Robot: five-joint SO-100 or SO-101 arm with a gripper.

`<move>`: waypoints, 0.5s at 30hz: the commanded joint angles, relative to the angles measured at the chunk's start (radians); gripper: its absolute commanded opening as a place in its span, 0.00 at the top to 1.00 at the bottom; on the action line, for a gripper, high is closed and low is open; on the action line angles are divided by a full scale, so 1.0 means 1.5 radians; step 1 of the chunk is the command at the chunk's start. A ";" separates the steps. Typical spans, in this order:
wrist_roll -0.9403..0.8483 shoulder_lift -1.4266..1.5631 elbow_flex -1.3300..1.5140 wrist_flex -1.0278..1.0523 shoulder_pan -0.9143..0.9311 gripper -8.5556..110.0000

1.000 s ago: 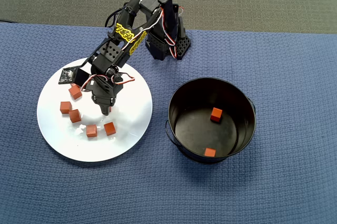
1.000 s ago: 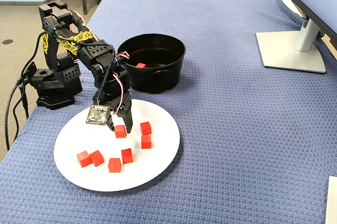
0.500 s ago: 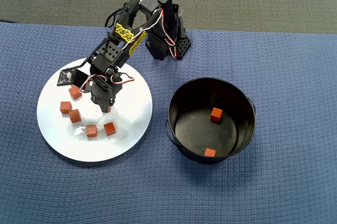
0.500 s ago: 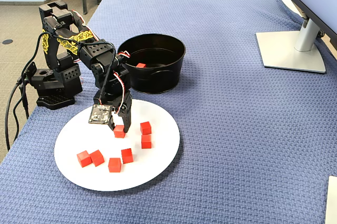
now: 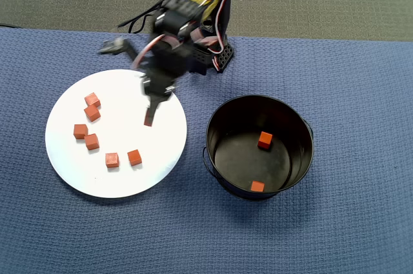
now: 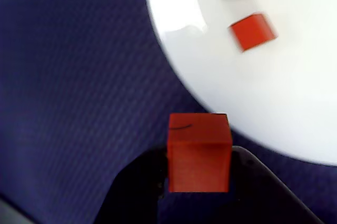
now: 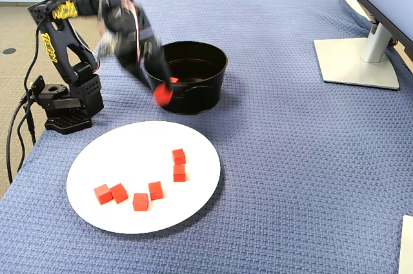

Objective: Pick up the red cubes from the white plate and place them in the black recipient

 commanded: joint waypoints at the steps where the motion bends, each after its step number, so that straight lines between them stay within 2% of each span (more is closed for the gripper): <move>1: 0.061 0.063 -0.043 -0.014 -0.201 0.93; 5: 0.079 0.022 -0.017 -0.046 -0.373 0.93; 6: 0.083 0.005 -0.016 -0.040 -0.410 0.87; 8: 0.080 -0.030 -0.016 -0.016 -0.466 0.66; 9: 0.066 -0.035 -0.016 -0.007 -0.479 0.63; 12: 0.022 -0.035 -0.034 0.031 -0.438 0.59; 15: -0.061 -0.043 -0.046 0.070 -0.312 0.59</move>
